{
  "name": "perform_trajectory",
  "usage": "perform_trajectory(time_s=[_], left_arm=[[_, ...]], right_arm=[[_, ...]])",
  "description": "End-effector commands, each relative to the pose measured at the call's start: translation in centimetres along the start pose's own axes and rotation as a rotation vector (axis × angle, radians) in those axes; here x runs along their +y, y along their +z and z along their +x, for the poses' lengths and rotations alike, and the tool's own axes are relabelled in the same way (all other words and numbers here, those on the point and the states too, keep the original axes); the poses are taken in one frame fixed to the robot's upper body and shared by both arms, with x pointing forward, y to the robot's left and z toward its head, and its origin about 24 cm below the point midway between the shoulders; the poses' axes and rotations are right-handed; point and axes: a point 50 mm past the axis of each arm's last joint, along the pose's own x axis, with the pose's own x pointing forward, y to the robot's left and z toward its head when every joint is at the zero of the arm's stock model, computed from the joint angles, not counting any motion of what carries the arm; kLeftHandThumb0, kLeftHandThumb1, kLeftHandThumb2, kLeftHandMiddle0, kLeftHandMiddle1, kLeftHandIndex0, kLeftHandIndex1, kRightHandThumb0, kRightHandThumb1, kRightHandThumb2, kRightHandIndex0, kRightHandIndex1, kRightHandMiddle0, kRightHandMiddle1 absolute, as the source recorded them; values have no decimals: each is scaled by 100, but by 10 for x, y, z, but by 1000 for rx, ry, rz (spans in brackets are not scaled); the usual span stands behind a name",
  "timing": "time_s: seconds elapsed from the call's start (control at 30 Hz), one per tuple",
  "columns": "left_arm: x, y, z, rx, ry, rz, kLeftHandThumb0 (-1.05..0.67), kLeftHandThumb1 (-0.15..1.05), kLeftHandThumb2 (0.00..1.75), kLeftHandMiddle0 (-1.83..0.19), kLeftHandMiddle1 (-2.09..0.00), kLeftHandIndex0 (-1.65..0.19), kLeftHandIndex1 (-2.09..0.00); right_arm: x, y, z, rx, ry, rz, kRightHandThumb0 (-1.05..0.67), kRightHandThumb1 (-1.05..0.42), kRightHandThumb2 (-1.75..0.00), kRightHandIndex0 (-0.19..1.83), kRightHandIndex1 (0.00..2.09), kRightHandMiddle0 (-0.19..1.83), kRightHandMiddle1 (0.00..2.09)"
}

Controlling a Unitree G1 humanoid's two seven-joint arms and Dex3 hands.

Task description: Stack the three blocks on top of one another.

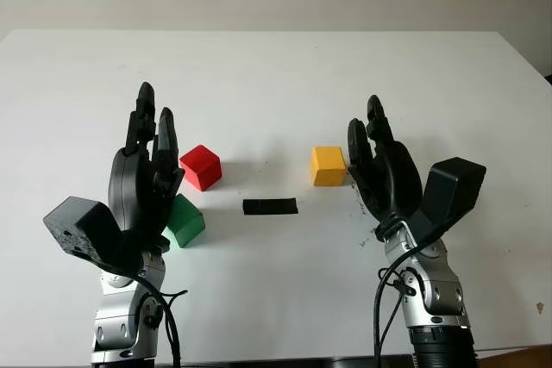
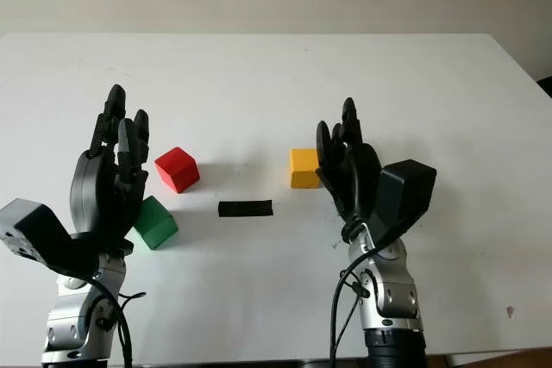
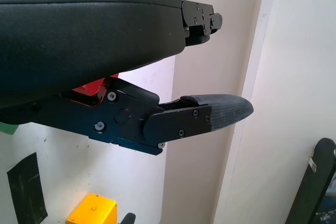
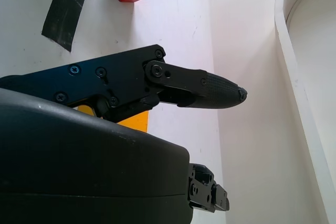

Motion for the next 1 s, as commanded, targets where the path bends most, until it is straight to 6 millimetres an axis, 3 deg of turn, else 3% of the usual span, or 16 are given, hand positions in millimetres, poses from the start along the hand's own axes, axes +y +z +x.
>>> perform_trajectory(time_s=[0.0,0.47,0.83,0.93,0.97], left_arm=[[0,2,0,-11,-3,3,-63,105,53,-1,-6,0,-6],[2,5,2,-25,2,26,-62,105,53,-1,-5,0,-5],[30,69,41,-252,-125,249,-54,105,53,-2,-6,-3,-7],[39,87,55,-299,-183,334,-49,105,39,-19,-10,-16,-12],[43,93,61,-314,-204,390,-50,105,29,-38,-11,-33,-17]], right_arm=[[2,5,1,-21,9,-4,-62,-105,-55,-19,0,-19,0],[2,6,2,-27,9,-13,-62,-105,-55,-19,0,-19,0],[5,6,2,-26,3,-11,-63,-105,-54,-19,0,-19,0],[5,6,1,-28,3,-14,-62,-105,-55,-19,0,-19,0],[5,6,1,-29,4,-13,-62,-105,-56,-19,0,-19,0]])
